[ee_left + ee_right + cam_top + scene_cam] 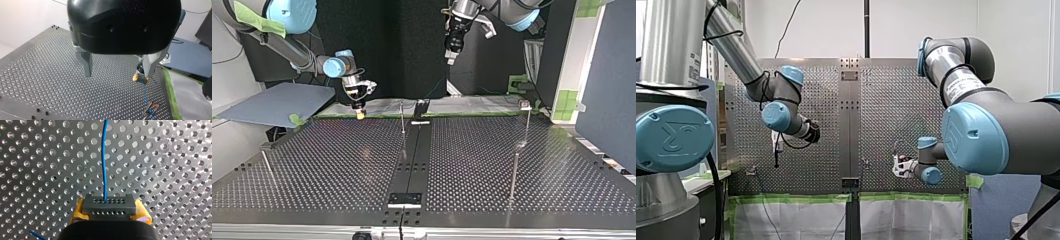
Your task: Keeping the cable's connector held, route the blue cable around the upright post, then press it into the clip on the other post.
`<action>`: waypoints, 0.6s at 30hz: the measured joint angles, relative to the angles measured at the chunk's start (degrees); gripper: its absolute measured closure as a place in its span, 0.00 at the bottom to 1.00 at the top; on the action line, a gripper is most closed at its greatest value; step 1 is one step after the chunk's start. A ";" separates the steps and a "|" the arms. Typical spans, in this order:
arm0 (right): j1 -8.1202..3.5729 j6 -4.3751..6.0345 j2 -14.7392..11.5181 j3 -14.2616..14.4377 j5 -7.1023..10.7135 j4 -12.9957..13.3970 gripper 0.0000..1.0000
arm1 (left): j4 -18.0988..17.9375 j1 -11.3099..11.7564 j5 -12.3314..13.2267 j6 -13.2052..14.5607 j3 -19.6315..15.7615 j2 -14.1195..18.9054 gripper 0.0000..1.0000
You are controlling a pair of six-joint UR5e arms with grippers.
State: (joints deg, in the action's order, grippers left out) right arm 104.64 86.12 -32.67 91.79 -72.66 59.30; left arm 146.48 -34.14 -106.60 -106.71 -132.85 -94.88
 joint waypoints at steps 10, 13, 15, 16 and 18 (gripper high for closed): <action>0.00 0.03 0.01 0.02 0.06 0.04 1.00 | -0.13 0.01 0.03 0.19 -0.01 0.33 0.00; 0.00 0.03 0.01 0.02 0.06 0.04 1.00 | -0.13 0.01 0.04 0.19 -0.02 0.34 0.00; 0.00 0.03 0.01 0.02 0.06 0.03 1.00 | -0.13 0.01 0.04 0.19 -0.02 0.35 0.00; 0.00 0.03 0.01 0.02 0.06 0.04 1.00 | -0.13 0.01 0.04 0.19 -0.02 0.34 0.00; 0.00 0.03 0.01 0.02 0.06 0.03 1.00 | -0.13 0.01 0.04 0.19 -0.02 0.35 0.00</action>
State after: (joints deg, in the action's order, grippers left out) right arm 104.64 86.15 -32.66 91.81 -72.61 59.34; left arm 146.35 -34.12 -106.56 -106.52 -132.87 -94.54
